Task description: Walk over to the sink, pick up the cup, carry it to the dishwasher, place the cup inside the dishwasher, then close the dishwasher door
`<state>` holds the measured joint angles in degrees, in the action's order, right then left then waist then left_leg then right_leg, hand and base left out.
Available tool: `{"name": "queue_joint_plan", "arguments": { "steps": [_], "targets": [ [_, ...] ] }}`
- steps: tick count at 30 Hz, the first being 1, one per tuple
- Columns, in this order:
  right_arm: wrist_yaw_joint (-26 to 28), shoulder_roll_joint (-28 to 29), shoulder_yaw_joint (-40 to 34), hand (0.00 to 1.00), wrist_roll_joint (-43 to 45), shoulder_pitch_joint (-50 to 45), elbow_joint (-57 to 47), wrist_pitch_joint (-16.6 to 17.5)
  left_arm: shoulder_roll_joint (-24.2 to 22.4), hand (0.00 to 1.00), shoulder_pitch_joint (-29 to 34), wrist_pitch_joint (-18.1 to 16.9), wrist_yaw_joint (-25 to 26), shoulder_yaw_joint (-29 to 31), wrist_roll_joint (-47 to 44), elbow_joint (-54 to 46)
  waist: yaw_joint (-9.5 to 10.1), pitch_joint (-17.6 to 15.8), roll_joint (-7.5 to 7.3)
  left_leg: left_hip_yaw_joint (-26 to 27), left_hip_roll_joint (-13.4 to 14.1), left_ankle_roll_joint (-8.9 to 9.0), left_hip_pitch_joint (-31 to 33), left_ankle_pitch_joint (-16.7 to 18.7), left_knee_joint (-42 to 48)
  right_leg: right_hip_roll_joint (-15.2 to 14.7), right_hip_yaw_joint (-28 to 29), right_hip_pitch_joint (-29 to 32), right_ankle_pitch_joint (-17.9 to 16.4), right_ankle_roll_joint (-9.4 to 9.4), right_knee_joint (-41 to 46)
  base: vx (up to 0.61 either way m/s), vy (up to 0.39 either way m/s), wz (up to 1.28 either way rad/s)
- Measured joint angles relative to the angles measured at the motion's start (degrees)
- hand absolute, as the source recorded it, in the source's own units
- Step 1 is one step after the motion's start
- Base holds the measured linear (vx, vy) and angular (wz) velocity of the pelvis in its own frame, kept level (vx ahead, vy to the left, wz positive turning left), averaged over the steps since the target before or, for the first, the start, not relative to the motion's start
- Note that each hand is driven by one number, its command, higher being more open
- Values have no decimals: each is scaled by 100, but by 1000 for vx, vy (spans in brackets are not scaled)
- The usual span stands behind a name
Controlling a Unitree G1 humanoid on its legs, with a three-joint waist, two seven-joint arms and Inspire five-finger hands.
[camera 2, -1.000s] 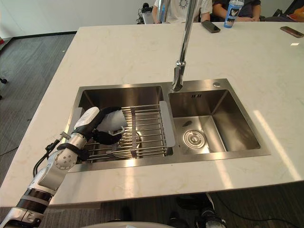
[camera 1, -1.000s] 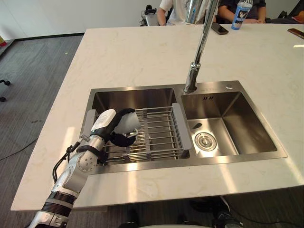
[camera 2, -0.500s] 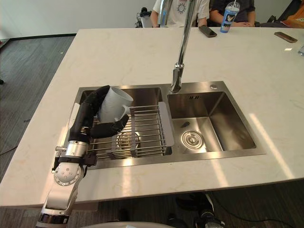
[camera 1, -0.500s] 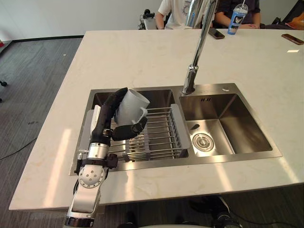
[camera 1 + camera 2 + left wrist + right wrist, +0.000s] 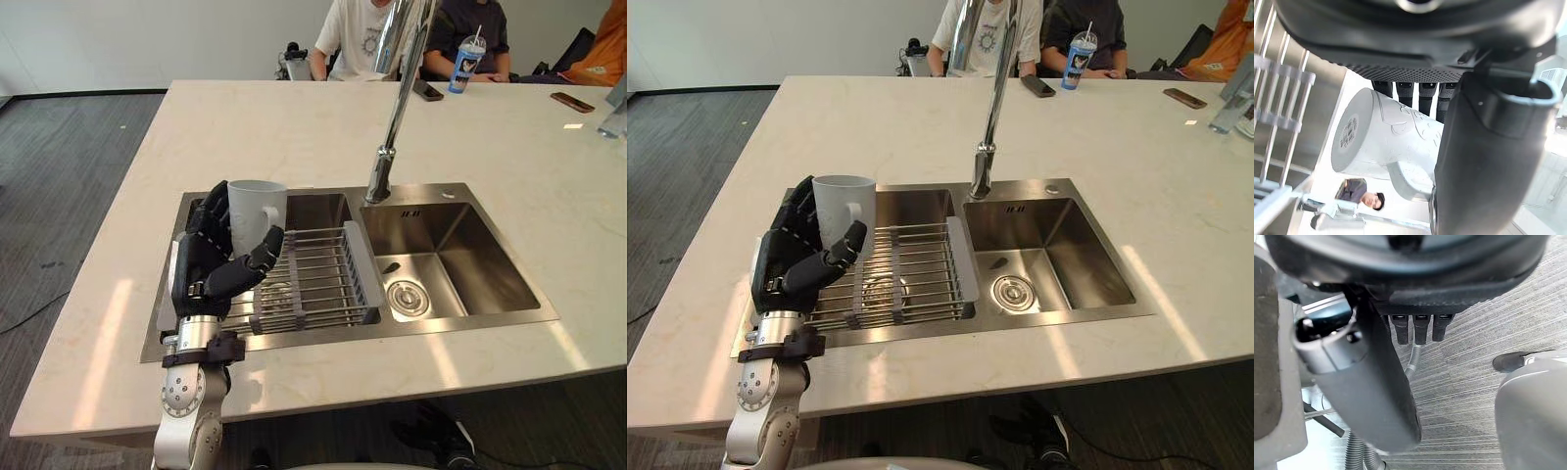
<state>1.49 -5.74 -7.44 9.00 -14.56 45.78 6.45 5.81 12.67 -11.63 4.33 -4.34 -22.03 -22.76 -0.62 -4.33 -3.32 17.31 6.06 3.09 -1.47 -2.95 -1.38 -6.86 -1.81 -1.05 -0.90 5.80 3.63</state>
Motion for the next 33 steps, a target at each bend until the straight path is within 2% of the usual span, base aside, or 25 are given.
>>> {"name": "queue_joint_plan", "arguments": {
  "steps": [3,4,5,6,7,8,9,10,11,12,13,14,15,17,18,19,20,21,23,25,26,27,28,30,33],
  "targets": [
    [-93,39,-39,90,-2,44,-290,-19,-10,30,-54,-4,-2,-178,-11,-298,45,-70,-80,93,102,-97,328,401,712,-64,-183,242,39,69,340,-168,22,-26],
    [-134,30,-116,90,-2,66,-395,-24,-59,30,-84,-5,-5,-220,-41,-408,85,-65,3,127,167,-190,437,393,752,-31,-278,287,156,311,295,-193,18,-21],
    [-155,29,-144,90,-1,121,-432,-26,-119,30,-106,-23,-14,-199,-47,-481,117,-95,45,180,231,-246,474,359,772,-34,-423,479,-30,312,834,-175,28,-11],
    [-175,28,-129,90,0,124,-518,-79,-190,30,-117,-83,-17,-164,-48,-508,125,-128,77,184,268,-321,484,310,808,-157,-667,723,-630,223,2335,-135,1,5],
    [-167,29,-120,90,0,56,-582,-88,-208,30,-83,-103,5,-147,-48,-528,146,-127,73,132,234,-330,489,305,853,-219,-753,694,-857,318,3120,-152,-31,22],
    [-132,33,-93,90,3,27,-601,-87,-225,30,0,-139,20,-32,-49,-597,178,-60,-34,88,150,-337,562,301,951,-286,-723,559,-851,371,3739,-120,-63,22],
    [-131,28,-94,90,5,34,-599,-87,-241,30,8,-166,24,27,-50,-606,213,-35,-83,70,112,-336,613,303,1033,-302,-706,515,-890,395,3757,-126,-42,5],
    [-141,-50,-101,90,14,84,-597,-86,-294,30,11,-178,56,93,-50,-630,370,-40,-127,61,89,-314,811,294,1189,-261,-680,617,-924,477,3575,-136,17,-10],
    [-155,-96,-105,90,16,98,-604,-86,-329,30,21,-180,60,105,-47,-641,514,0,-23,-9,100,-320,934,289,1186,-182,-658,595,-986,572,3253,-138,44,-30],
    [-183,-133,-94,90,34,141,-607,-85,-382,30,32,-213,60,118,-48,-676,658,42,93,-37,139,-352,1083,137,1159,-35,-661,355,-1228,531,2622,-156,12,-19],
    [-171,-101,-37,90,43,290,-584,-81,-399,30,0,-284,65,255,-50,-691,662,-37,-30,-17,79,-368,1296,32,1267,-67,-619,319,-1474,99,2310,-162,-50,-10],
    [-166,-97,-24,90,55,365,-545,-77,-417,30,1,-284,72,298,-52,-674,636,-61,-39,-27,71,-372,1411,5,1327,-56,-605,309,-1548,-26,2094,-228,-81,5],
    [-181,-113,-26,90,91,552,-443,-64,-466,30,34,-274,91,322,-57,-635,636,-136,29,-61,110,-337,1630,-74,1435,25,-629,234,-1589,-97,1626,-217,-74,8],
    [-229,-232,-33,90,112,742,-300,-52,-606,30,93,-194,97,213,-58,-525,524,-396,420,-388,311,-237,1740,-276,1474,359,-775,4,-1270,-231,1257,-312,-48,42],
    [-238,-206,-53,90,116,765,-177,-52,-568,30,176,-193,96,117,-60,-519,455,-440,436,-563,284,66,1762,-456,1290,343,-968,19,-1180,-325,1199,-345,-5,68],
    [-252,-196,-98,90,139,727,-166,-51,-561,30,178,-191,95,36,-62,-514,429,-460,403,-604,289,266,1788,-421,1305,325,-1101,28,-1158,-367,1201,-327,12,88],
    [-332,-181,-192,90,229,592,-159,-48,-501,30,176,-190,80,-188,-92,-524,376,-482,370,-416,319,-197,1921,-58,1993,230,-1322,41,-1113,-412,1207,-280,16,84],
    [-408,-185,-252,90,266,470,-189,-51,-437,30,176,-192,53,-368,-138,-547,365,-497,334,-230,383,-444,1871,397,2710,117,-1418,43,-1047,-399,1206,-255,24,75],
    [-423,-223,-310,90,266,373,-247,-51,-418,30,140,-211,16,-569,-159,-561,253,-480,336,-132,554,-372,1533,979,3338,-43,-1540,64,-926,-347,1187,-176,107,50],
    [-470,-217,-354,90,265,291,-342,-49,-425,30,83,-211,-43,-767,-160,-531,92,-377,369,-206,693,-133,1066,1303,3262,-171,-1695,136,-757,-220,1054,-133,178,52],
    [-511,-234,-359,90,265,222,-370,-10,-436,30,12,-224,-110,-883,-155,-400,48,-228,443,-329,655,153,678,1410,2547,-207,-1735,262,-656,-141,931,-95,262,33],
    [-511,-229,-389,90,264,231,-300,7,-454,30,-114,-247,-146,-921,-157,-213,41,-80,544,-454,479,230,423,1401,1585,-256,-1743,450,-544,-34,905,-85,282,26],
    [-513,-136,-391,90,264,272,-245,1,-377,30,-194,-237,-150,-923,-156,-65,17,-84,427,-444,317,216,394,1274,1437,-375,-1732,461,-485,-42,873,-67,269,23],
    [-432,36,-385,90,263,191,-224,12,-225,30,-274,-199,-146,-869,-158,317,-27,-52,299,-516,0,9,323,1112,1196,-568,-1738,346,-230,77,587,-43,231,28],
    [-397,98,-352,90,261,158,-104,8,-191,30,-254,-119,-130,-818,-157,402,-22,-43,281,-540,-229,-50,340,1105,1198,-744,-1723,261,-75,109,431,-21,177,15]
  ]
}}
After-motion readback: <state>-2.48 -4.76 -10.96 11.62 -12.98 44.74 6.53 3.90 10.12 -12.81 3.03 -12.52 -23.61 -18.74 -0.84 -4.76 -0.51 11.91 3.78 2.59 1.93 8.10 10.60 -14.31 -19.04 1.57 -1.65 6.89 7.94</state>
